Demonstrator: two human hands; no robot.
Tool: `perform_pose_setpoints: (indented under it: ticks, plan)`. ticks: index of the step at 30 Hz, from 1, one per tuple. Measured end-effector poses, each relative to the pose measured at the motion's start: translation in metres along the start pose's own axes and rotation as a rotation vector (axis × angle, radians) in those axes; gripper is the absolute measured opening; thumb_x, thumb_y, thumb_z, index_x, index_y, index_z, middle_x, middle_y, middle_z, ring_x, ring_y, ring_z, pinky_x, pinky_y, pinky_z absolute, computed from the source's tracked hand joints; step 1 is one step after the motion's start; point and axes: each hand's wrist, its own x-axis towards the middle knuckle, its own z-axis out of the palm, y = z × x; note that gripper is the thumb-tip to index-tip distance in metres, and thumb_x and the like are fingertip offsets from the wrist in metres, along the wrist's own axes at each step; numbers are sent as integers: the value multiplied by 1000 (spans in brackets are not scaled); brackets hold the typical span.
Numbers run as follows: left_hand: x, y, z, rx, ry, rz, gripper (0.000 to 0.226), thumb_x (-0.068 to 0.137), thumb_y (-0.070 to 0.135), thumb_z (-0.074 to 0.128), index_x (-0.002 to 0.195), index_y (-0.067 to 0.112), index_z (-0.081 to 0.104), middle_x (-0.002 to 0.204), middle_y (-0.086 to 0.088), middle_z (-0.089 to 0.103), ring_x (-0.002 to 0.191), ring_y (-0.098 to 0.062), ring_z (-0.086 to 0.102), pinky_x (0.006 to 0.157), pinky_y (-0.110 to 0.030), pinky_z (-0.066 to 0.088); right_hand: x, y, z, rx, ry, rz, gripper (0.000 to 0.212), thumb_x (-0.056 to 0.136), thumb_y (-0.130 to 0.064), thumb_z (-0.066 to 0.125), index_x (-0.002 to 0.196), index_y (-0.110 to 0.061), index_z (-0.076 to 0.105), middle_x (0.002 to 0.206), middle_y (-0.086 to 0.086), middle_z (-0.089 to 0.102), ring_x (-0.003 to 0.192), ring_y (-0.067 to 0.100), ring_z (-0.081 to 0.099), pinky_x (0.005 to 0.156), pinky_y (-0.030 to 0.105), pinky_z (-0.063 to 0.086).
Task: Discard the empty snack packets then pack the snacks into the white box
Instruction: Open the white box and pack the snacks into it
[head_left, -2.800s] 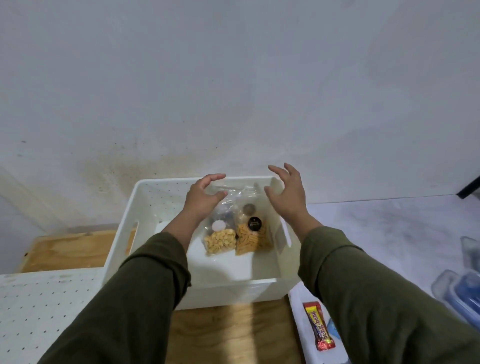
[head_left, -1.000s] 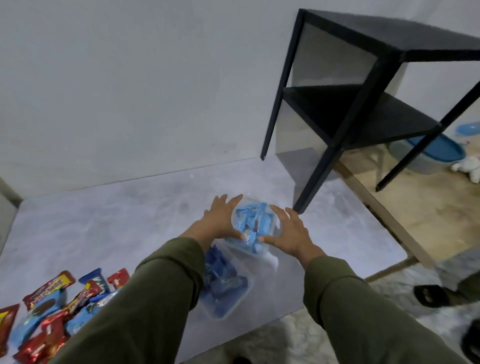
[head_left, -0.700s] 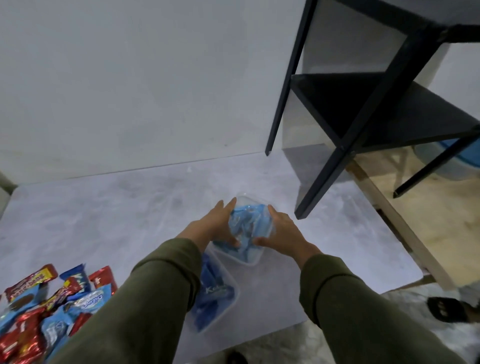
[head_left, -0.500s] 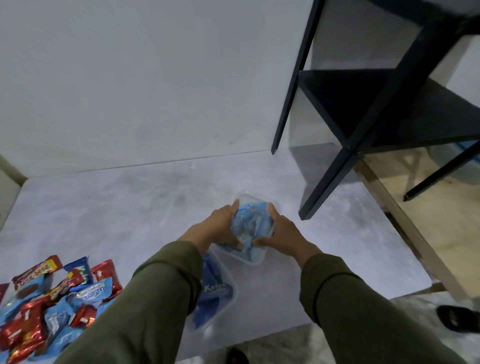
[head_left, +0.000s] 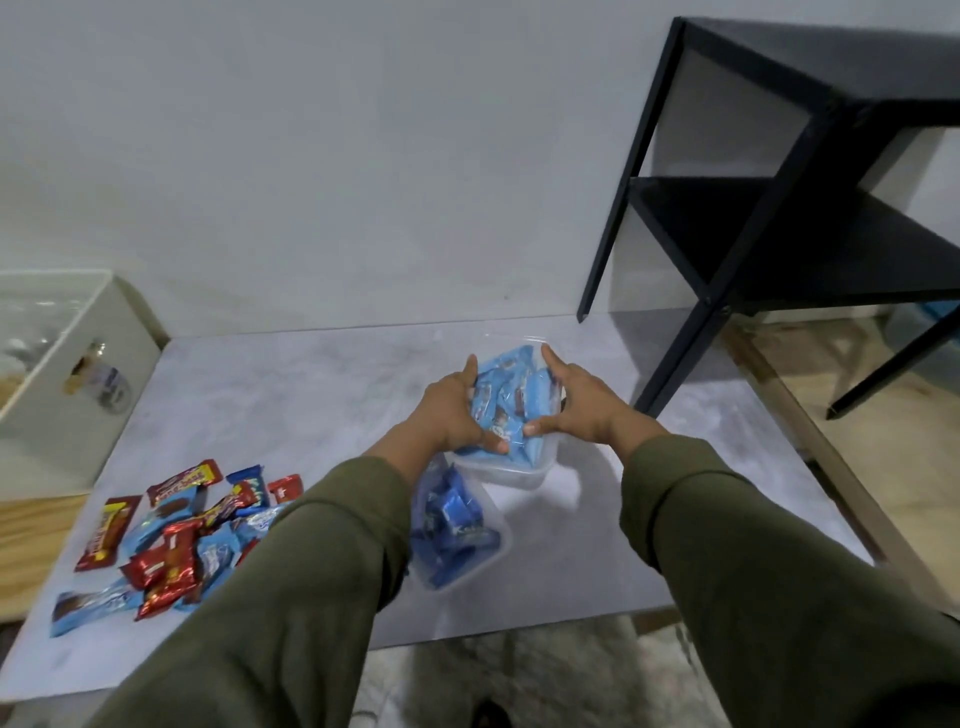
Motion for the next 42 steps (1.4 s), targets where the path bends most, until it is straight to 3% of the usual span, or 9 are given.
perform_pose_setpoints:
  ticks: [10,26,31,34,37,39,42]
  plan:
    - [-93,-56,-5,-92,71,-154,124,62,34,86,151,15,2,145,-2,43,127,-23,47,105,-34,40,-32,-57,46,-107,-192,-116,113,71,-30,80,150,-26,0,147,9,34,127,28,43,108,35,33]
    - [-113,-64,56,-202,259,-392,120,65,44,82,151,16,4,145,-6,41,128,-26,43,102,-33,39,-9,-28,69,-225,-423,-258,92,81,-33,70,149,-33,9,142,7,38,119,25,47,101,31,34]
    - [-116,-66,66,-294,387,-345,113,65,41,82,150,25,10,143,-10,33,130,-27,38,106,-35,36,-12,-14,74,36,-434,-266,86,83,-32,69,149,-33,13,146,5,36,128,24,43,103,29,35]
    - [-117,-69,73,-372,396,-325,124,59,53,81,149,36,-2,154,-6,14,141,-29,21,115,-47,26,-20,-6,84,301,-399,-186,89,83,-35,68,149,-35,8,151,1,28,129,18,39,94,22,36]
    - [-115,-70,75,-458,355,-320,136,48,63,79,146,40,-13,156,1,15,143,-27,20,113,-52,28,-22,3,96,470,-423,-130,92,83,-34,67,148,-38,3,150,-2,27,113,10,47,79,14,49]
    - [-114,-72,77,-570,331,-293,135,55,47,86,146,39,-15,155,1,20,139,-23,31,111,-44,35,-21,7,102,577,-459,-94,92,83,-32,66,148,-38,2,143,-5,32,108,9,54,73,16,55]
    - [-111,-76,79,-648,302,-256,130,63,26,85,146,39,-14,155,1,20,134,-22,39,105,-37,43,-20,11,110,677,-507,-100,79,84,-30,66,144,-40,15,138,-4,46,109,16,62,81,28,57]
